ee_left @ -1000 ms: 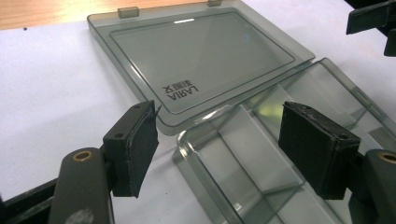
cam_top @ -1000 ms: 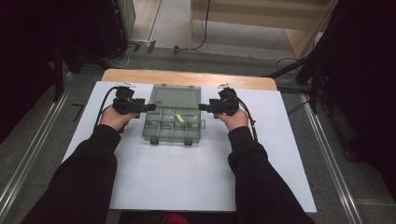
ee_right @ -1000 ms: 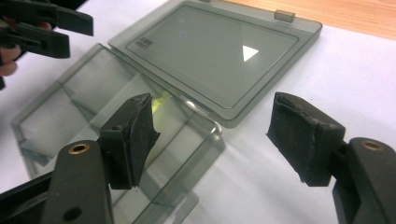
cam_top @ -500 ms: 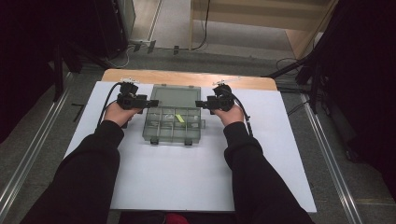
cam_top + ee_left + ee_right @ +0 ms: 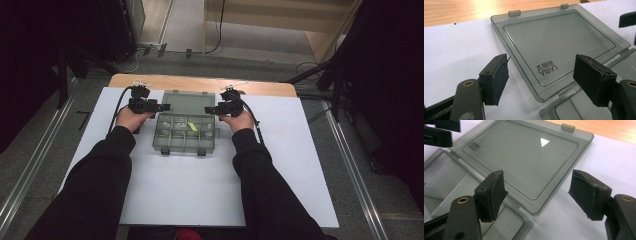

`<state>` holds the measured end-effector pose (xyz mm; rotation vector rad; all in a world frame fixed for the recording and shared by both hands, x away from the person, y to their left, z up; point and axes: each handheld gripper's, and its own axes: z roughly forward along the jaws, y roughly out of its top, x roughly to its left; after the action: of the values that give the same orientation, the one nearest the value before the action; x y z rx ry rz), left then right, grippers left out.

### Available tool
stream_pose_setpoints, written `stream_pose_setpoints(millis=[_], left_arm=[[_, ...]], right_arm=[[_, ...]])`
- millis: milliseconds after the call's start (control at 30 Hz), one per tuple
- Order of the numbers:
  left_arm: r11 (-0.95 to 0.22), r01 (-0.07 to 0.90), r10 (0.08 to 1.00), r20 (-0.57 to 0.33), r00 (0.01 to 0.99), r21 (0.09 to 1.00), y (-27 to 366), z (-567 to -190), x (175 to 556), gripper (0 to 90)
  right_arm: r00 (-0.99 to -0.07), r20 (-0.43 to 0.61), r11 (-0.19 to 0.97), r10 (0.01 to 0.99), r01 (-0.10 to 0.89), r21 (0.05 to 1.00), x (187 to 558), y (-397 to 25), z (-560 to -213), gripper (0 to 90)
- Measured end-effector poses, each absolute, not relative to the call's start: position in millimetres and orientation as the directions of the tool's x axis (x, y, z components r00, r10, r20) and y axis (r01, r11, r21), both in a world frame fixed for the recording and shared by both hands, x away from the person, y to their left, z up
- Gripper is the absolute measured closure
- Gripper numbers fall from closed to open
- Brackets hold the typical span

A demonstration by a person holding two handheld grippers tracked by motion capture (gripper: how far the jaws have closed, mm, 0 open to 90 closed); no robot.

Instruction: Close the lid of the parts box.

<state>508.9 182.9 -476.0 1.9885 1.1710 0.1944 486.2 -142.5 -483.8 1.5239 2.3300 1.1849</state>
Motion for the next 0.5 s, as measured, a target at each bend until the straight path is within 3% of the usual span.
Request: stream_pose_setpoints(millis=[500], left_arm=[[-0.202,0.678,0.801,-0.280,0.529,0.706,173.4,-491.4,515.4,28.1]], right_arm=[[-0.425,0.333,0.125,0.842,0.754,0.645,493.9,-134.1,-499.2,28.6]])
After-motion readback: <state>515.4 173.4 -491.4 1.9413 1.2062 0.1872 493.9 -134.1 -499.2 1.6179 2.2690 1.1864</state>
